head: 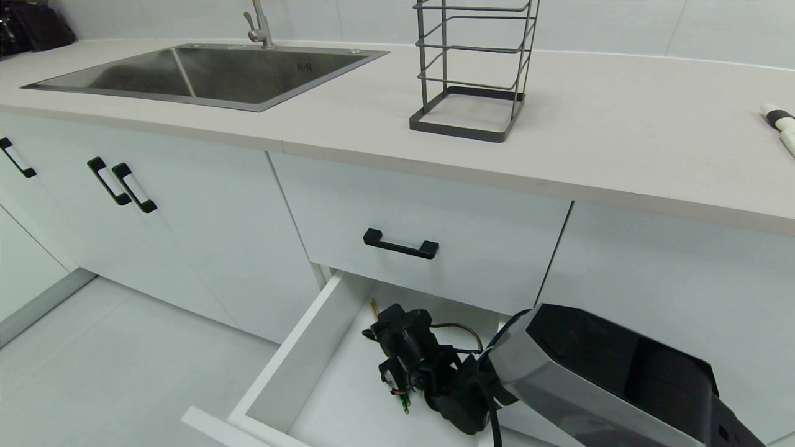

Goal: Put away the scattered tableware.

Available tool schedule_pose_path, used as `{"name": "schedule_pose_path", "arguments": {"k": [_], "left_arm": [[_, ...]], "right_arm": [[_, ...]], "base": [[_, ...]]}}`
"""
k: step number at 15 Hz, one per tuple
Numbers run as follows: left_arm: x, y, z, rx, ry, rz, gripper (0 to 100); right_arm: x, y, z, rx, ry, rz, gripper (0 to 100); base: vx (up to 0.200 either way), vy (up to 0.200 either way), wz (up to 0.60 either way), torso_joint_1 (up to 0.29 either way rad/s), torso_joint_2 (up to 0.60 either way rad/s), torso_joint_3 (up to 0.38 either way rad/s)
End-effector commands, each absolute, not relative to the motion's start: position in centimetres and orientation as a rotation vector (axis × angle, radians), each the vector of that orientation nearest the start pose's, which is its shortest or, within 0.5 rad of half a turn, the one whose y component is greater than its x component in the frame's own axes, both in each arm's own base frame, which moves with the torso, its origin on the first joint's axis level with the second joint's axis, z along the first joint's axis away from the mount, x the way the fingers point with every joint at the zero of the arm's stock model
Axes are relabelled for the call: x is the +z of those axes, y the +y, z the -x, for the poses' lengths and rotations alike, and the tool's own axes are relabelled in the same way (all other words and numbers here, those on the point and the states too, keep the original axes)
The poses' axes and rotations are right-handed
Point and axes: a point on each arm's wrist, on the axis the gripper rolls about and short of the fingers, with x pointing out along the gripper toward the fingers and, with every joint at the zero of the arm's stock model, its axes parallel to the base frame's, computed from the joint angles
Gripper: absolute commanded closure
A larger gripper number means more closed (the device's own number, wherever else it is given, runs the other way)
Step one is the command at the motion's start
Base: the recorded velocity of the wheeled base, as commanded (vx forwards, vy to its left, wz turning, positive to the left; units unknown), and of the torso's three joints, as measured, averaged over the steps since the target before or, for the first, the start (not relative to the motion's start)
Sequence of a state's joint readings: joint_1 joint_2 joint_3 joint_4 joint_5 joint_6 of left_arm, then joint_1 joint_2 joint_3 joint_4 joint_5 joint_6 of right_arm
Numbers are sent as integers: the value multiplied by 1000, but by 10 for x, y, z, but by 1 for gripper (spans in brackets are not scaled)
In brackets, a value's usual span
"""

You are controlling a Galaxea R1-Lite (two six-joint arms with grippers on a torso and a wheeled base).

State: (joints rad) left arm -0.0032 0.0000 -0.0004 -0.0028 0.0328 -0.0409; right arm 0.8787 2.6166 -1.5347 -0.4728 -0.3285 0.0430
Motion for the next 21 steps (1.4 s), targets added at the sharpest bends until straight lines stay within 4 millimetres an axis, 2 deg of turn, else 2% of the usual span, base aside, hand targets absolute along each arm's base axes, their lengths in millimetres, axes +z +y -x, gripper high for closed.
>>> {"name": "schedule_pose_path", "arguments": {"k": [1, 6, 7, 11, 16, 20, 21], "left_arm": [[76, 1, 23, 29, -4, 41, 0], [76, 1, 23, 29, -4, 41, 0], [76, 1, 23, 29, -4, 41, 0], [76, 1, 23, 29, -4, 41, 0], [76, 1, 23, 31, -4, 41, 0], [76, 1, 23, 31, -4, 41, 0], [76, 1, 23, 31, -4, 41, 0]], "right_arm": [[-33, 373, -319, 522, 535, 320, 100], [-34, 377, -321, 530, 525, 310, 100], [-33, 377, -321, 532, 524, 309, 0], [-12, 379, -316, 534, 494, 296, 0], [10, 379, -294, 560, 484, 296, 0], [51, 373, -275, 579, 438, 260, 0], [69, 372, -264, 595, 420, 227, 0]], "base": [[0, 0, 0, 0, 0, 0], [0, 0, 0, 0, 0, 0], [0, 0, 0, 0, 0, 0], [0, 0, 0, 0, 0, 0], [0, 0, 0, 0, 0, 0], [0, 0, 0, 0, 0, 0], [0, 0, 0, 0, 0, 0]]}}
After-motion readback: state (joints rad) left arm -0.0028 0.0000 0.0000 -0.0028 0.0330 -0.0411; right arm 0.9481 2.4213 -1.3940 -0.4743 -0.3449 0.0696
